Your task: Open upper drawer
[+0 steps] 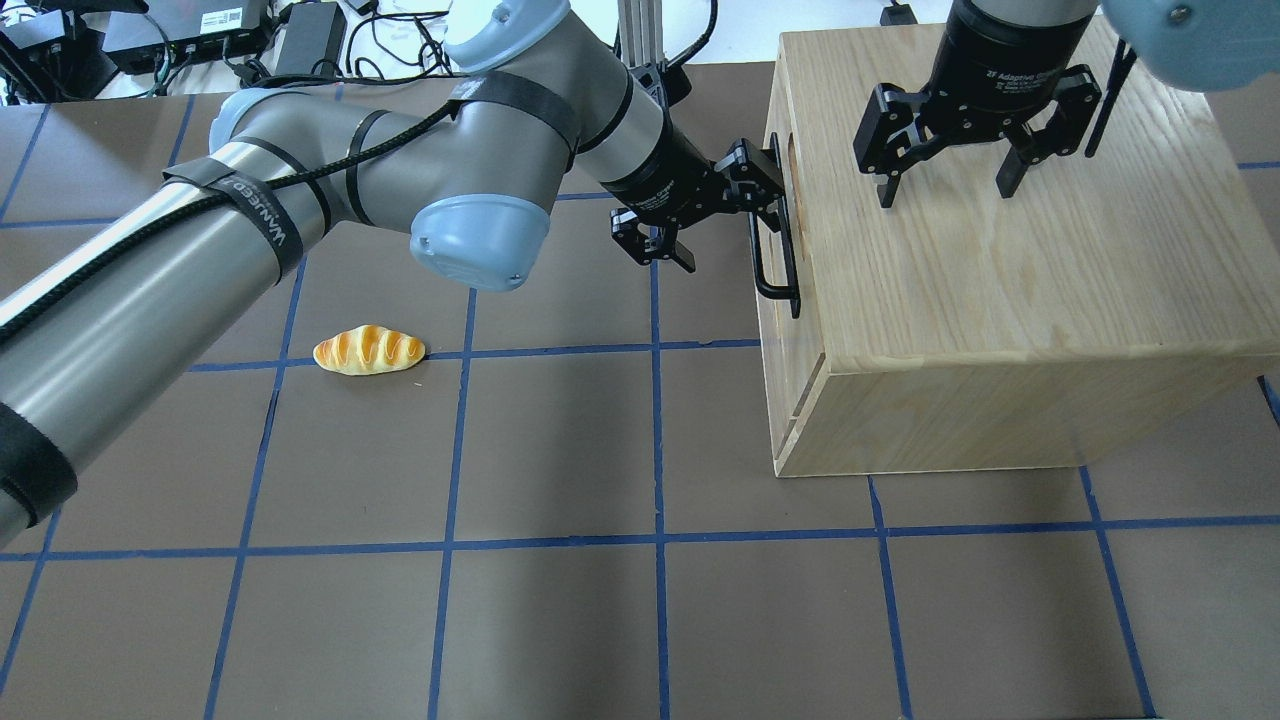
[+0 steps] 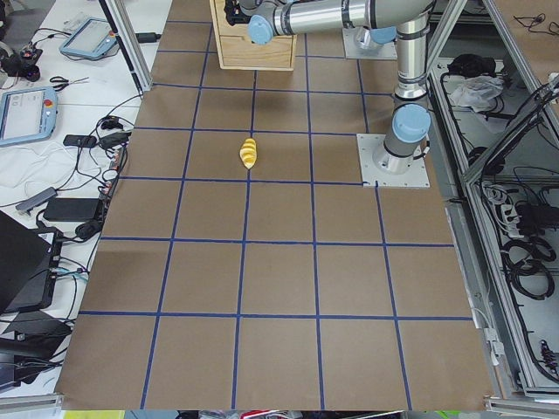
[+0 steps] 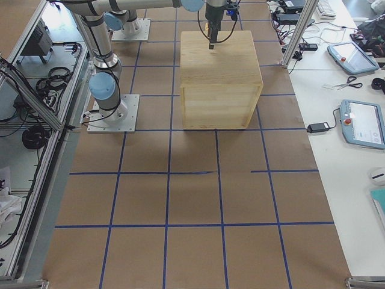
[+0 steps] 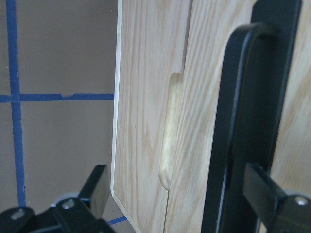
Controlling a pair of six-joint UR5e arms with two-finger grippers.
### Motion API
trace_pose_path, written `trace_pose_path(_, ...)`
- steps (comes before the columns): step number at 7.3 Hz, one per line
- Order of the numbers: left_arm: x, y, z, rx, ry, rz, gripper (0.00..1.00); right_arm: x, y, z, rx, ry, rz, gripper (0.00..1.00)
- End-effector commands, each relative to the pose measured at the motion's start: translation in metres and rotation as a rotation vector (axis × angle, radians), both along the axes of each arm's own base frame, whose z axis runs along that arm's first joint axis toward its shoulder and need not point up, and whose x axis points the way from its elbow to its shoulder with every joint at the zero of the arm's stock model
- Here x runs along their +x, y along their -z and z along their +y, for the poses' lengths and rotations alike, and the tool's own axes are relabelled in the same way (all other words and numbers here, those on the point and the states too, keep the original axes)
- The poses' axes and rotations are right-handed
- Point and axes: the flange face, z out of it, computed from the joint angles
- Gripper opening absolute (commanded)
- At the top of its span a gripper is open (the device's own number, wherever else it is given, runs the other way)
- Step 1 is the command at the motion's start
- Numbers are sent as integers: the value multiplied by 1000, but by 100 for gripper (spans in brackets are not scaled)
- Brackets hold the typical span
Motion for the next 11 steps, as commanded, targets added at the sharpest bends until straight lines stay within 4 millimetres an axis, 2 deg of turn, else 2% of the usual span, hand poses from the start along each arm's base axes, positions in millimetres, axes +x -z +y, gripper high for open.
trace_pose_path(1, 0, 5, -1, -3, 7, -10, 100, 0, 0, 0, 0, 0, 0, 100)
trace_pose_path(5, 8, 9, -4, -49, 34, -90, 100, 0, 0, 0, 0, -1, 0, 100)
trace_pose_path(7, 9, 2, -1, -59, 36, -90, 100, 0, 1, 0, 1, 0, 0, 100)
trace_pose_path(10, 29, -4, -6, -95, 53, -144, 100, 0, 1, 0, 2, -1, 0, 100)
trace_pose_path(11, 30, -4, -7, -95, 52, -144, 100, 0, 0, 0, 0, -1, 0, 100)
